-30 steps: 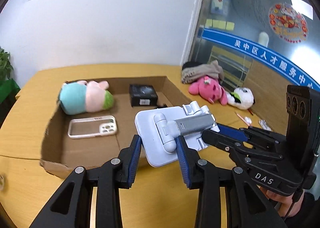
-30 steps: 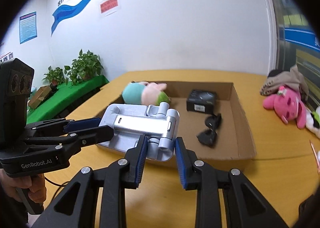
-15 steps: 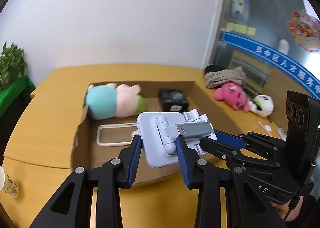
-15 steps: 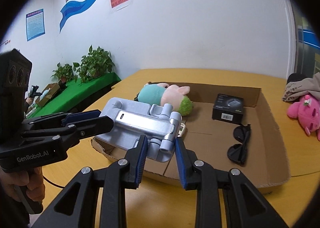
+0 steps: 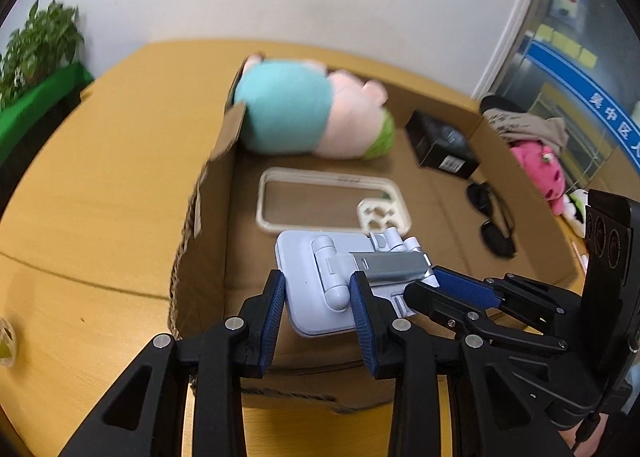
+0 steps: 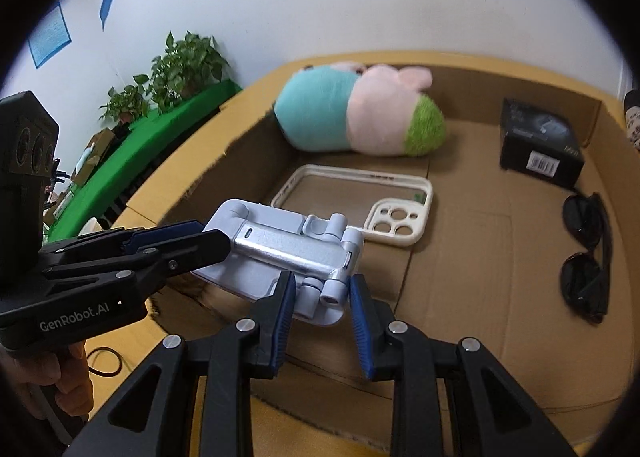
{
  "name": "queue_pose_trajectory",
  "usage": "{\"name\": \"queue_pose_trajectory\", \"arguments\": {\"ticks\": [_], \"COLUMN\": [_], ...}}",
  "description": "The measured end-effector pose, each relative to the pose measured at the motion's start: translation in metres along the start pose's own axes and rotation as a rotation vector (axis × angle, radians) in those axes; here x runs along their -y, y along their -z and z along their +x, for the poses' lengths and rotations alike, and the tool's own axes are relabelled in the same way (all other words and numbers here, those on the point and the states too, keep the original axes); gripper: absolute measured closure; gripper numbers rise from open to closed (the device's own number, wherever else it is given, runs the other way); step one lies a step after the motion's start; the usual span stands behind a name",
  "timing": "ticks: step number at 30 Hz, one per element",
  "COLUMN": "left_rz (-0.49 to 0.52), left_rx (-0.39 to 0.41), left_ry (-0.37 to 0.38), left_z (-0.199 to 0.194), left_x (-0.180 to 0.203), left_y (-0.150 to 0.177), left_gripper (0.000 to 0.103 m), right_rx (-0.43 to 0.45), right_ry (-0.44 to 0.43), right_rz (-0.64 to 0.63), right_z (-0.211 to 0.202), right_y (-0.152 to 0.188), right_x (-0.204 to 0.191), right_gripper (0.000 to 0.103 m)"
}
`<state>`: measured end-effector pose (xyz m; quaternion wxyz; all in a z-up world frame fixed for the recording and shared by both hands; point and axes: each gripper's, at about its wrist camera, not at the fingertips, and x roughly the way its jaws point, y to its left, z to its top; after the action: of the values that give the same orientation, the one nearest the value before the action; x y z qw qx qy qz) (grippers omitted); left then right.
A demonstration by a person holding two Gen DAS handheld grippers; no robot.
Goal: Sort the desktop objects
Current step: 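Lift the phone stand with the left gripper over the cardboard box, then open the left gripper to drop the phone stand into the box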
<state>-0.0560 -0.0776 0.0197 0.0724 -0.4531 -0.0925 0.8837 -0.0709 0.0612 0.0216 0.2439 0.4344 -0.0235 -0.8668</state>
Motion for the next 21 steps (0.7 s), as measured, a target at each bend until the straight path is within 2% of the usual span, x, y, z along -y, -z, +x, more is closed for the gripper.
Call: {"name": "queue_pose_trajectory", "arguments": {"ticks": [3,5,7,8,9,12,15,17,20,21], "left_rz": [0.006,-0.013,-0.033,-0.034,-0.029,0.002,0.063,0.130,0.207,0.199], "left_rx": [-0.013,0.005,0.032,0.056,0.097,0.229,0.318,0.344,0.332,0.373], "left_ry": [-0.037,-0.023,-0.039,-0.053,-0.064,-0.094,-0.116,-0.128,-0.195,-0.200], "left_z": [0.006,0.003,-0.004,-0.011,-0.020,-0.044,-0.052,-0.046,-0.020,-0.018], "left_x": [0.002,0.000,-0.002,-0.002,-0.001,0.006,0.020,0.034,0.051,0.051], "left_y": [0.002,0.001,0.002,0.004,0.007,0.017,0.032,0.044,0.057,0.060], "left_gripper": [0.071,0.071,0.059,0.043,0.029,0.015,0.002,0.001,0.001,0.001], "right_rx": [-0.055,-0.047,-0.018,0.006,0.039,0.158,0.285,0.317,0.314,0.323], "right_ry": [0.007,0.013,0.037,0.046,0.053,0.084,0.181,0.250,0.311,0.331], "right_rz": [0.022,0.037,0.039,0.038,0.042,0.069,0.081,0.098,0.152,0.141], "right_z": [0.016,0.017,0.009,0.003,-0.006,-0.043,-0.078,-0.090,-0.088,-0.086], "right_y": [0.005,0.006,0.006,0.006,0.006,0.010,0.025,0.036,0.053,0.058], "right_x": [0.000,-0.001,0.001,0.003,0.006,0.022,0.044,0.061,0.090,0.092], "right_gripper": [0.073,0.071,0.051,0.030,0.022,0.020,0.017,0.013,0.013,0.013]}}
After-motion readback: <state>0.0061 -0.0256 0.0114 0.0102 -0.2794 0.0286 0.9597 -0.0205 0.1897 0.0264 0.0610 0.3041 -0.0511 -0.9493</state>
